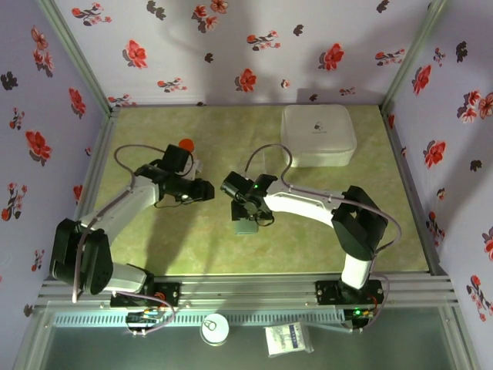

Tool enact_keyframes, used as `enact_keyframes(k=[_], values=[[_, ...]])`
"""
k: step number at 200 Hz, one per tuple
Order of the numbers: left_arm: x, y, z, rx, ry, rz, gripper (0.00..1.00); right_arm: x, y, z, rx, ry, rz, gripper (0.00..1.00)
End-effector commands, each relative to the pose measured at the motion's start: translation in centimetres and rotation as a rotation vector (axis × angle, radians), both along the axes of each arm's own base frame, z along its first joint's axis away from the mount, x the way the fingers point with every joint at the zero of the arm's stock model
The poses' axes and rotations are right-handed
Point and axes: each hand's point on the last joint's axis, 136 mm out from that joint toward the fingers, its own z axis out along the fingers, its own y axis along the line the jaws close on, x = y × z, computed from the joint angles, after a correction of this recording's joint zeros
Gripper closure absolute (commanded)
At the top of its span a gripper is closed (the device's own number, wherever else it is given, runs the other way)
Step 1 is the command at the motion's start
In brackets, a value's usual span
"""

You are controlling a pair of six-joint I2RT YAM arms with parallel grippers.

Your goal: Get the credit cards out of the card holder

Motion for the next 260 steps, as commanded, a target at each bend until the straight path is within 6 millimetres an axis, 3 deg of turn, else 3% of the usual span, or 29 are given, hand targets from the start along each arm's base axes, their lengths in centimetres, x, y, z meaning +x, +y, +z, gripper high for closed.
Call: enact_keyframes(k=[1, 44, 89, 165, 260], values=[[0.8, -1.8, -1.5, -0.112, 0.018, 0.106, 0.66, -0.1, -0.6, 0.0, -0.021, -0.016, 0.025, 0.34], [-0.2, -3.0, -4.5, -0.21, 0.066, 0.168, 0.85, 0.0, 0.2, -0.9, -0.031, 0.012, 0.044, 0.52], [-1.1, -4.2, -5.3, -0.246, 0.088, 0.151, 0.98, 0.5, 0.8, -2.0, -0.066, 0.038, 0.062, 0.62], [-1.6, -5.8, -6.1, -0.249, 0.115, 0.117, 1.0, 0.5, 0.4, -3.8, -0.072, 0.081, 0.048, 0.65], [-2.8, -8.9, -5.7, -0.241, 0.16, 0.024, 1.0, -0.3, -0.3, -5.4, -0.04, 0.112, 0.041, 0.85]])
